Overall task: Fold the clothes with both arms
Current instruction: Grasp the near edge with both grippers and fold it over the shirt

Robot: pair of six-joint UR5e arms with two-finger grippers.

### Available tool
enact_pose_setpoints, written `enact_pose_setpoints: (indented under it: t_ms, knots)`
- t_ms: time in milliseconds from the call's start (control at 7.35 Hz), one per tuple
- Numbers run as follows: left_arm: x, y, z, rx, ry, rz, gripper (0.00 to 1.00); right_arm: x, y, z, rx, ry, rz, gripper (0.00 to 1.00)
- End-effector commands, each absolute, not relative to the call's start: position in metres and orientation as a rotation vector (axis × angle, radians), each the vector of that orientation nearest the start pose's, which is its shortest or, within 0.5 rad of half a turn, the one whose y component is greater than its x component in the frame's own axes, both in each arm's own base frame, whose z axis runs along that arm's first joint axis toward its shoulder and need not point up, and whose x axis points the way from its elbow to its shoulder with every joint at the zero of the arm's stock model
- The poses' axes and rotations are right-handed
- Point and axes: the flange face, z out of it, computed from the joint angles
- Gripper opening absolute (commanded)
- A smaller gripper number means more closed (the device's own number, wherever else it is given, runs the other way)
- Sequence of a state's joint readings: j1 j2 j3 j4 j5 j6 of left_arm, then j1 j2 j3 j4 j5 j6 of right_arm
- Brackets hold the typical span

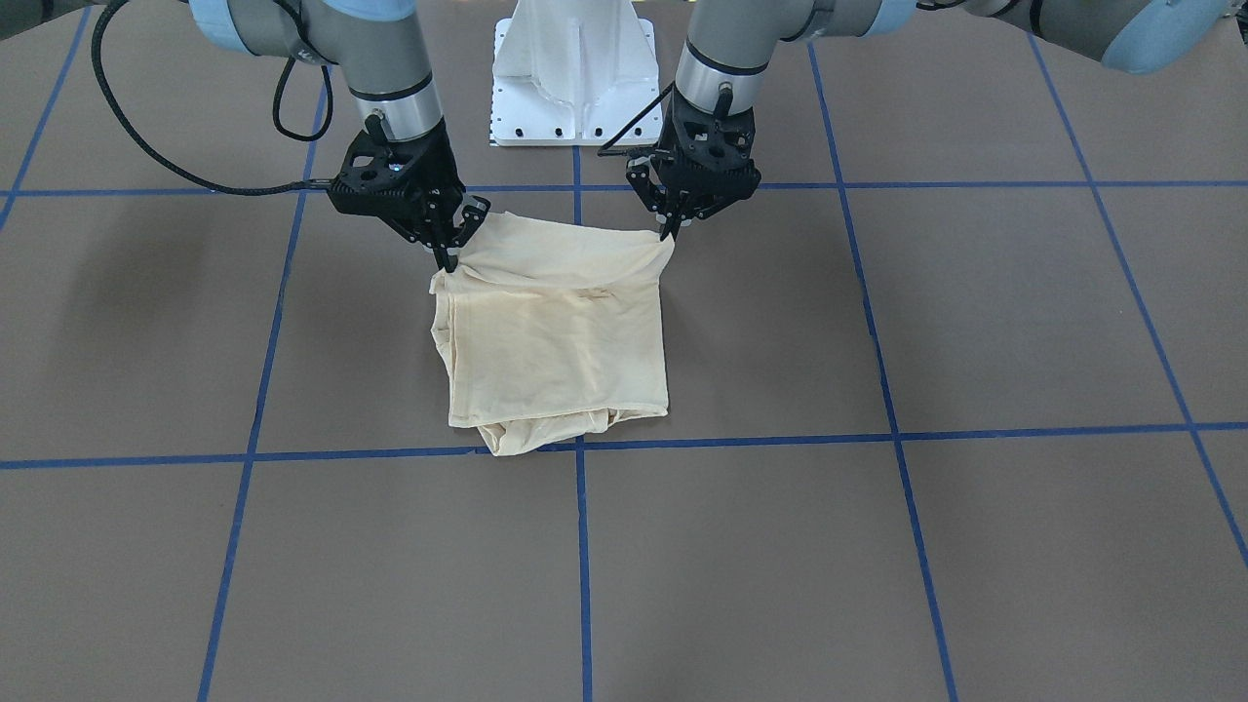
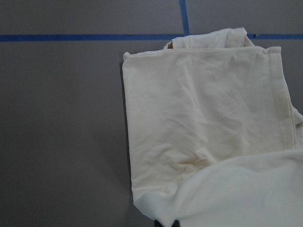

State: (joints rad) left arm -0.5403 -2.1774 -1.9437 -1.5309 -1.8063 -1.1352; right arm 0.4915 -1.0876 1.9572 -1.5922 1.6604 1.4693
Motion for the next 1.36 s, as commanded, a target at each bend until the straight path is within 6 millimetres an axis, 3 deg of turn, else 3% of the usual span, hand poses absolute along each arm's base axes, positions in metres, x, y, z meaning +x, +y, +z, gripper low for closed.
enact_pose_setpoints:
  t_ms: [0,136,408,544,680,816,1089,1225]
  knots:
    - [0.480,-0.440,0.167,0.271,0.870,0.010,0.00,-0.483,-0.421,0.232,0.176,-0.801,0.350,0.00]
    - [0.495,-0.458,0.174,0.275,0.858,0.008,0.00,-0.492,-0.439,0.238,0.177,-0.771,0.355,0.00]
    - [0.525,-0.486,0.209,0.322,0.838,0.009,0.00,-0.509,-0.461,0.265,0.195,-0.761,0.339,0.00]
    - [0.526,-0.498,0.220,0.333,0.832,0.014,0.00,-0.519,-0.470,0.282,0.200,-0.766,0.336,0.00]
    - [0.525,-0.502,0.223,0.339,0.827,0.018,0.00,-0.518,-0.478,0.285,0.212,-0.774,0.335,0.00]
    - [0.522,-0.503,0.221,0.362,0.855,0.026,0.98,-0.512,-0.484,0.286,0.212,-0.770,0.336,0.99]
    - [0.500,-0.516,0.219,0.350,0.908,0.039,1.00,-0.496,-0.501,0.252,0.115,-0.837,0.316,1.00]
    - [0.474,-0.514,0.232,0.348,0.921,0.146,1.00,-0.495,-0.497,0.231,0.084,-0.841,0.311,1.00]
